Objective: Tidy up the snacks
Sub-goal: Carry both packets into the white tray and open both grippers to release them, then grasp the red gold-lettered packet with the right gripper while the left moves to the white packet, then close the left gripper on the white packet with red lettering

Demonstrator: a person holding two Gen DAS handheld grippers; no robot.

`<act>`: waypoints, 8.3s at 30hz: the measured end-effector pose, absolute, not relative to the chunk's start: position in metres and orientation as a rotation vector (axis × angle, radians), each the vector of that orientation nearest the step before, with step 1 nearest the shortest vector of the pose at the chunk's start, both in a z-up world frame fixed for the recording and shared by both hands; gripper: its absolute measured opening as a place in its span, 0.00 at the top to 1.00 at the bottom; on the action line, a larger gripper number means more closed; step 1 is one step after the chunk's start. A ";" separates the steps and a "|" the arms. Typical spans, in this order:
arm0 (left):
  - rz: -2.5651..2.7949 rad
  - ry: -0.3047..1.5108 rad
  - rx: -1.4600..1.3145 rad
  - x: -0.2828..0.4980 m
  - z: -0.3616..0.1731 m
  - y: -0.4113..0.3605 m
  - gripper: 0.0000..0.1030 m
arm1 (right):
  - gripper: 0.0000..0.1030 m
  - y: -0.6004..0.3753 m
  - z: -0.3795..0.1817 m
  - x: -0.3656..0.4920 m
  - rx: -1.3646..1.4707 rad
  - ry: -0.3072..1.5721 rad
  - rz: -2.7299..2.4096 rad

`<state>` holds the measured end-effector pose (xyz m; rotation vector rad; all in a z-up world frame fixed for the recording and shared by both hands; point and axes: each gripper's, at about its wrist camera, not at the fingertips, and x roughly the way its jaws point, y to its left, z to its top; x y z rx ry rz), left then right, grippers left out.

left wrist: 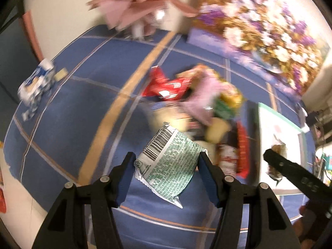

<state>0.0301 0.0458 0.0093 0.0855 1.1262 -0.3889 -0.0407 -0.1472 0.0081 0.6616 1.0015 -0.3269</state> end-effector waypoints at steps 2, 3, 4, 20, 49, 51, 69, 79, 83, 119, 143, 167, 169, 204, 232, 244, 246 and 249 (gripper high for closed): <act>-0.431 1.129 0.094 0.026 0.015 0.026 0.39 | 0.49 -0.166 0.008 -0.051 0.671 1.001 -0.405; -0.456 1.135 0.099 0.024 0.017 0.014 0.39 | 0.49 -0.176 0.007 -0.056 0.675 1.002 -0.447; -0.476 1.140 0.106 0.021 0.018 0.004 0.39 | 0.49 -0.187 0.005 -0.063 0.687 1.005 -0.494; -0.704 1.156 0.245 -0.015 0.007 -0.162 0.39 | 0.49 -0.307 -0.017 -0.143 0.904 0.951 -0.828; -0.697 1.126 0.249 0.022 0.005 -0.211 0.18 | 0.48 -0.356 -0.027 -0.134 0.849 0.885 -0.910; -0.677 1.120 0.239 0.024 0.010 -0.203 0.13 | 0.47 -0.356 -0.026 -0.135 0.852 0.884 -0.904; -0.356 1.061 0.209 0.048 0.011 -0.114 0.01 | 0.00 -0.327 0.002 -0.133 0.802 0.845 -0.826; -0.290 1.099 0.184 0.038 0.007 -0.078 0.00 | 0.00 -0.290 0.010 -0.127 0.764 0.846 -0.741; -0.268 1.101 0.192 0.031 0.008 -0.066 0.00 | 0.00 -0.272 0.015 -0.124 0.732 0.862 -0.714; -0.111 1.184 0.106 0.061 0.009 0.028 0.00 | 0.02 -0.149 0.000 -0.046 0.599 1.031 -0.352; -0.137 1.439 0.131 0.078 -0.080 -0.030 0.00 | 0.13 -0.179 -0.037 -0.043 0.608 1.136 -0.477; 0.018 1.449 0.057 0.119 -0.077 0.019 0.00 | 0.44 -0.158 -0.021 -0.016 0.608 1.035 -0.304; 0.015 1.452 0.053 0.115 -0.080 0.024 0.00 | 0.47 -0.154 -0.024 -0.011 0.594 1.047 -0.301; -0.088 1.454 0.070 0.058 -0.096 -0.012 0.00 | 0.54 -0.160 -0.053 -0.011 0.665 1.105 -0.296; -0.128 1.408 -0.128 0.043 -0.056 0.030 0.66 | 0.53 -0.150 -0.055 -0.006 0.663 1.123 -0.239; -0.130 1.411 -0.180 0.060 -0.040 0.054 0.71 | 0.57 -0.148 -0.052 -0.004 0.672 1.115 -0.243; -0.131 1.412 -0.184 0.059 -0.040 0.051 0.71 | 0.58 -0.153 -0.049 -0.006 0.674 1.103 -0.259; -0.130 1.409 -0.183 0.059 -0.040 0.049 0.71 | 0.58 -0.154 -0.041 -0.006 0.641 1.082 -0.277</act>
